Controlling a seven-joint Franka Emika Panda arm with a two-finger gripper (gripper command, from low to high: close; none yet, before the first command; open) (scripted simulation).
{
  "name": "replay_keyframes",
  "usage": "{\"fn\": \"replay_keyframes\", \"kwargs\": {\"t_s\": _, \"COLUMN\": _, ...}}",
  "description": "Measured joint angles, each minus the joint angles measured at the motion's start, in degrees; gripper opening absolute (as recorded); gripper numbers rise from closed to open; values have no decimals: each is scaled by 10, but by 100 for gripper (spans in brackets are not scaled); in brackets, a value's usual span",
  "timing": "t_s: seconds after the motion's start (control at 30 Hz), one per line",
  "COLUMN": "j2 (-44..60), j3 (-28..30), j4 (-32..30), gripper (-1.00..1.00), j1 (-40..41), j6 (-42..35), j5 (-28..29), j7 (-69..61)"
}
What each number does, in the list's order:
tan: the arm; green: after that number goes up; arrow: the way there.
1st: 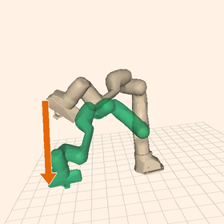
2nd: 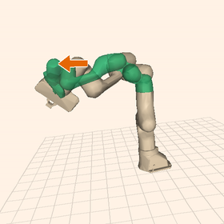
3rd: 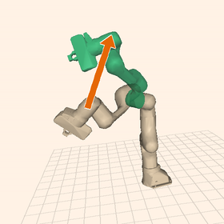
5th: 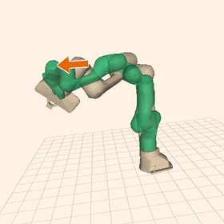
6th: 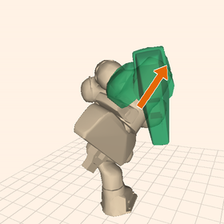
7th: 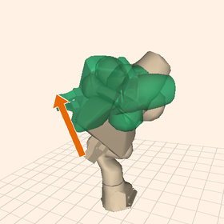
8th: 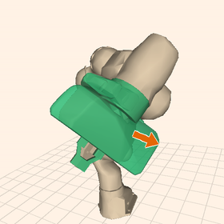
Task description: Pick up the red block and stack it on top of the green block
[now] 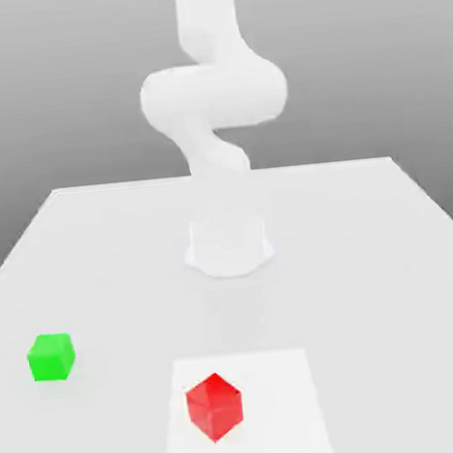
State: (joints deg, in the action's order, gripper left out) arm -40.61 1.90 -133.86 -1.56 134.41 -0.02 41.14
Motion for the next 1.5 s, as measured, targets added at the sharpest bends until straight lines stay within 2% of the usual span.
{"fn": "replay_keyframes", "kwargs": {"t_s": 0.33, "j2": 211, "j3": 74, "j4": -84, "gripper": 0, "j1": -55, "j6": 105, "j5": -12, "j7": -199}}
{"fn": "replay_keyframes", "kwargs": {"t_s": 0.57, "j2": 357, "j3": 103, "j4": -141, "gripper": 0, "j1": -72, "j6": 178, "j5": -30, "j7": -342}}
{"fn": "replay_keyframes", "kwargs": {"t_s": 0.73, "j2": 460, "j3": 100, "j4": -177, "gripper": 0, "j1": -61, "j6": 233, "j5": -36, "j7": -431}}
{"fn": "replay_keyframes", "kwargs": {"t_s": 0.9, "j2": 564, "j3": 58, "j4": -166, "gripper": 0, "j1": -29, "j6": 316, "j5": -83, "j7": -476}}
{"fn": "replay_keyframes", "kwargs": {"t_s": 0.93, "j2": 578, "j3": 50, "j4": -164, "gripper": -100, "j1": -22, "j6": 327, "j5": -90, "j7": -481}}
{"fn": "replay_keyframes", "kwargs": {"t_s": 1.17, "j2": 577, "j3": 49, "j4": -164, "gripper": -100, "j1": -21, "j6": 326, "j5": -88, "j7": -480}}
{"fn": "replay_keyframes", "kwargs": {"t_s": 1.37, "j2": 471, "j3": 83, "j4": -181, "gripper": -100, "j1": -33, "j6": 239, "j5": -29, "j7": -429}}
{"fn": "replay_keyframes", "kwargs": {"t_s": 1.5, "j2": 433, "j3": 133, "j4": -192, "gripper": -100, "j1": 37, "j6": 215, "j5": -2, "j7": -344}}
